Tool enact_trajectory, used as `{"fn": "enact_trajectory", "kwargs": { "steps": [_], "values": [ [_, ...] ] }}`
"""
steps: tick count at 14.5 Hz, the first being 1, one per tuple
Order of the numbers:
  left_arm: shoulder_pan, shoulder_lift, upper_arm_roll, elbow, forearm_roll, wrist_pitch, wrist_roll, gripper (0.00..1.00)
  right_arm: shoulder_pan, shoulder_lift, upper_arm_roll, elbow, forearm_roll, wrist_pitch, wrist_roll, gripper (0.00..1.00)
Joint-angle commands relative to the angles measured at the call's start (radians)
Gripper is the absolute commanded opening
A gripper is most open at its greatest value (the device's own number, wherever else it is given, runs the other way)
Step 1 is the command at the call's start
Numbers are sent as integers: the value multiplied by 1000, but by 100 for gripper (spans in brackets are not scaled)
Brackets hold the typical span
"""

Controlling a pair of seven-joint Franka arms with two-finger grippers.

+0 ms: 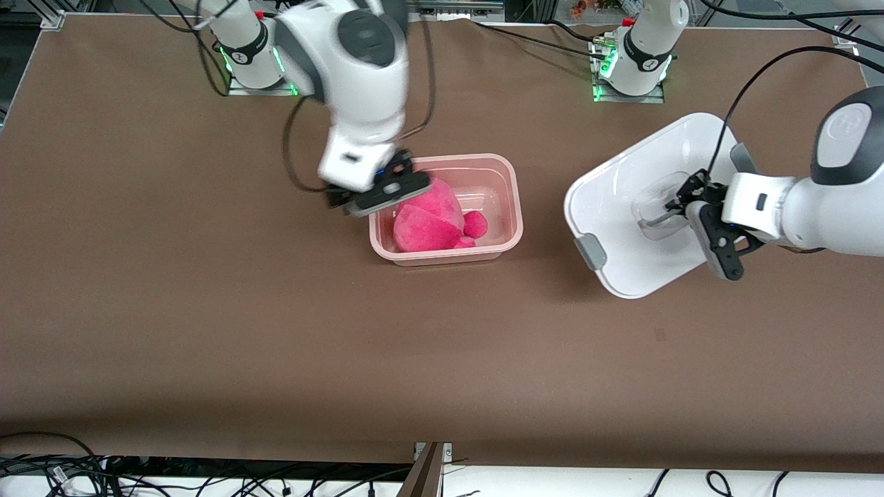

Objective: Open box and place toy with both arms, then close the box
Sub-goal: 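Place the lid onto the box with the left gripper while the right gripper withdraws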

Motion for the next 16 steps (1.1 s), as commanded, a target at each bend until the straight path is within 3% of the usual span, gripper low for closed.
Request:
{"fn": "enact_trajectory", "kwargs": {
  "steps": [1,4,8,10,12,16],
  "values": [
    [-18,8,-101,19,-18,28,0,0,-26,-59,-105,-8,25,-67,-14,100],
    [-156,36,-125,5,-11,169,2,0,-91,-90,-182,-7,138,-90,-90,100],
    [-335,100,-125,5,-11,339,20,0,-147,-131,-347,-17,316,-119,-215,100],
    [-405,125,-122,-19,-10,447,22,0,-216,-177,-348,-66,321,-145,-235,100],
    [-469,142,-124,-62,72,562,22,0,-243,-259,-348,-149,321,-147,-229,100],
    [-531,178,-119,-125,158,665,15,0,-257,-350,-346,-231,323,-157,-259,100]
  ]
}}
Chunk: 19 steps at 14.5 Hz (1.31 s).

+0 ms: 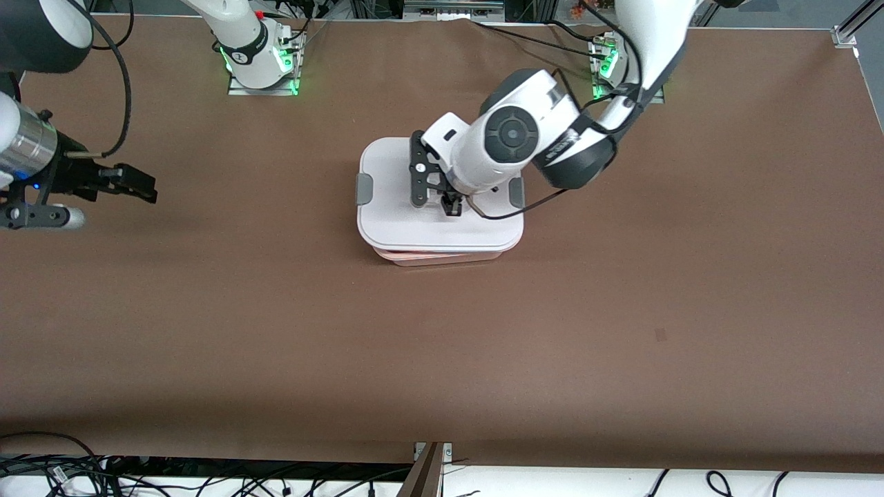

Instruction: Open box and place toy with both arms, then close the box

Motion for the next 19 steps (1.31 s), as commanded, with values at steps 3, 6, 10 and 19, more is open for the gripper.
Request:
{"fn": "enact_trajectory", "kwargs": {
  "steps": [3,6,10,19],
  "values": [
    [-17,4,7,-54,116,42,4,0,-32,-113,11,-87,39,23,-20,100],
    [-17,10,9,-70,122,64,-73,0,-46,-148,17,-96,42,-28,-47,100],
    [-16,10,9,-104,129,64,-81,0,-99,-133,-3,-85,40,-109,-239,100],
    [-16,12,9,-103,128,116,-84,0,-102,-76,-6,-38,30,-104,-136,100]
  ]
}}
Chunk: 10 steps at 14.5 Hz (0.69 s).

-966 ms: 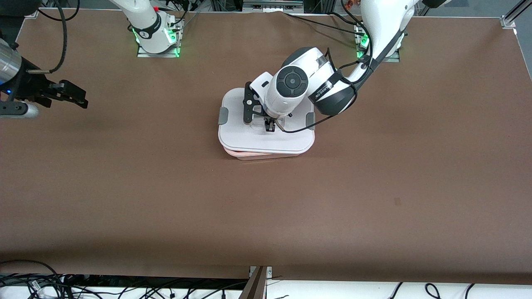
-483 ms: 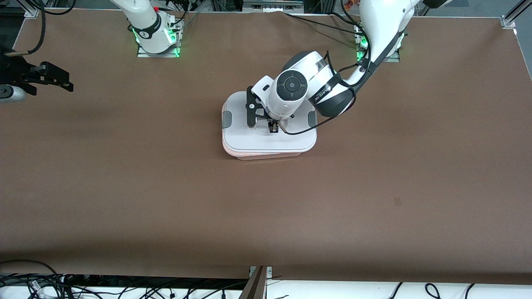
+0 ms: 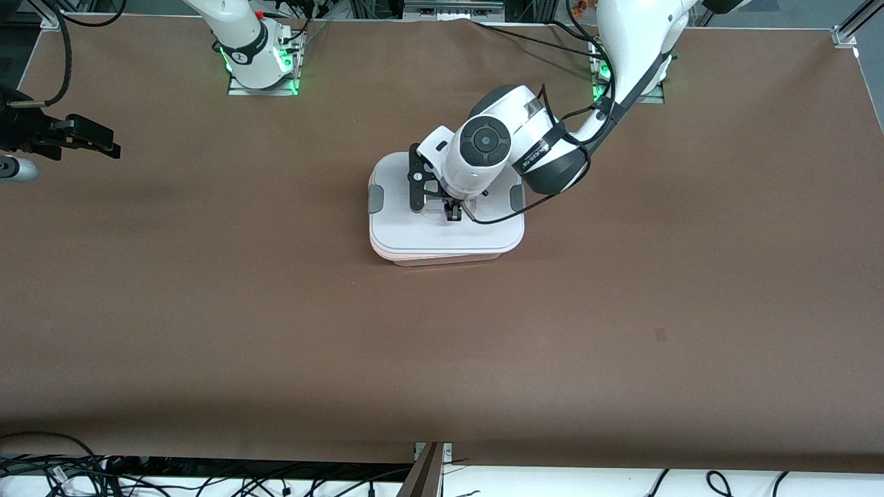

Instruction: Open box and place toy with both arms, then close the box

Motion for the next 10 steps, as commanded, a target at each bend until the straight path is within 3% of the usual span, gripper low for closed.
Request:
{"fn": "enact_trajectory", "kwargs": {
  "steps": [1,10],
  "values": [
    [1,0,0,-12,28,38,-23,0,-10,24,7,33,11,-6,13,100],
    [6,23,0,-15,17,48,-48,0,-19,29,7,31,18,-4,16,100]
  ]
}}
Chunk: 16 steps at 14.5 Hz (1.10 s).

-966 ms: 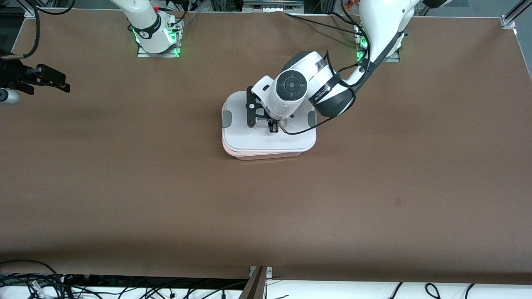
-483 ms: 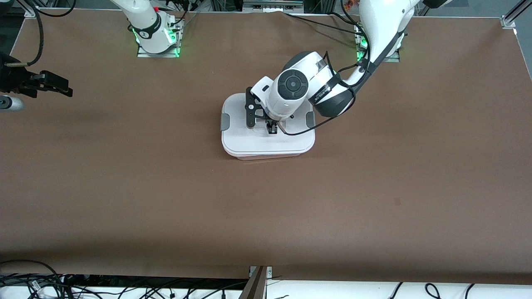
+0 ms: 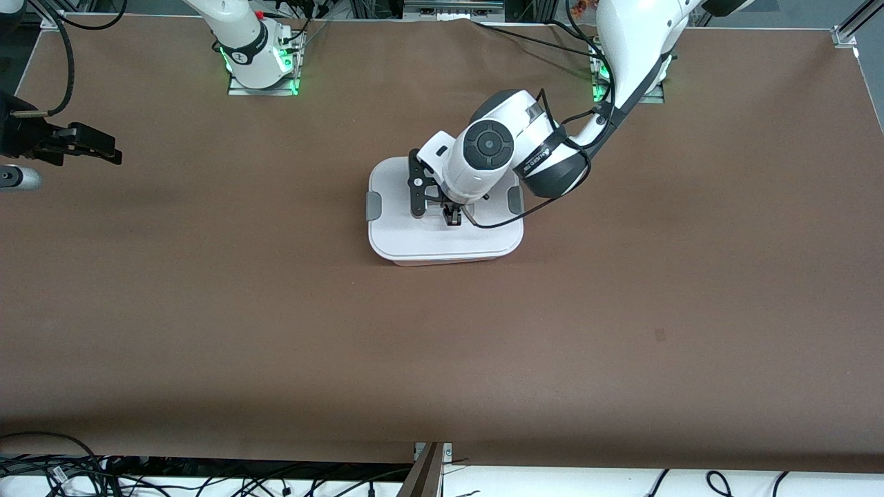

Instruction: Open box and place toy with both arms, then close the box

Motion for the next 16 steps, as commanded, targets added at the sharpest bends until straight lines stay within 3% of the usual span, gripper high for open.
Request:
{"fn": "enact_trajectory", "kwargs": {
  "steps": [1,16],
  "values": [
    [-1,7,-3,-15,17,10,-57,0,-15,9,7,25,15,-6,13,100],
    [-1,-27,-7,-71,31,-34,-89,0,-15,35,7,52,10,-6,13,100]
  ]
}}
